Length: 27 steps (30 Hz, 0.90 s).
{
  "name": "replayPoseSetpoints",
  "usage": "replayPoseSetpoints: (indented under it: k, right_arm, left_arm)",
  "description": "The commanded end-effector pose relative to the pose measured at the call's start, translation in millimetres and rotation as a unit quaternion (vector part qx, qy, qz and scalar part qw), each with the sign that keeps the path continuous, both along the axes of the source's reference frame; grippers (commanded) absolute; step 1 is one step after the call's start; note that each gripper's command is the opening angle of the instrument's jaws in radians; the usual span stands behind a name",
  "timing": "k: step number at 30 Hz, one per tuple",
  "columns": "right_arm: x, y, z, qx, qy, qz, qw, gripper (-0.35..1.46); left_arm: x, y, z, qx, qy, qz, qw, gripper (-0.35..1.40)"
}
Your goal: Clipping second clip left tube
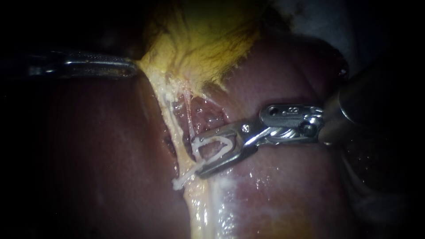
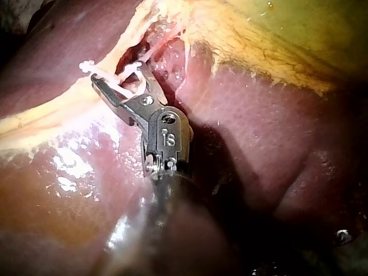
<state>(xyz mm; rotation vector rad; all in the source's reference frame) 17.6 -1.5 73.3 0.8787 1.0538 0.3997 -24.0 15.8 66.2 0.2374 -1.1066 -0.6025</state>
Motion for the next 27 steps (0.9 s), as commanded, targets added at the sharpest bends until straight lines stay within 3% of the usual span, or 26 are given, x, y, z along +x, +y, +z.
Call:
replayPoseSetpoints:
  k: [1, 7, 14, 27]
  right_arm:
    - [-0.2, 0.1, -0.3, 0.001, 0.000, 0.000, 1.0000, 0.53]
    - [-0.9, 0.8, -1.6, 0.007, 0.007, 0.001, 0.9999, 0.52]
    - [-0.9, 1.2, -2.8, 0.020, 0.032, 0.013, 0.9992, 0.51]
    - [0.3, 0.9, -1.7, 0.027, 0.049, -0.002, 0.9984, 0.51]
  left_arm:
    - [0.0, 0.0, 0.0, 0.000, 0.000, 0.000, 1.0000, -0.35]
    - [0.0, 0.0, 0.0, 0.000, 0.000, 0.000, 1.0000, -0.35]
    - [0.0, 0.0, 0.0, 0.000, 0.000, 0.000, 1.0000, -0.35]
    - [-0.1, 0.0, 0.1, 0.000, 0.000, 0.000, 1.0000, -0.35]
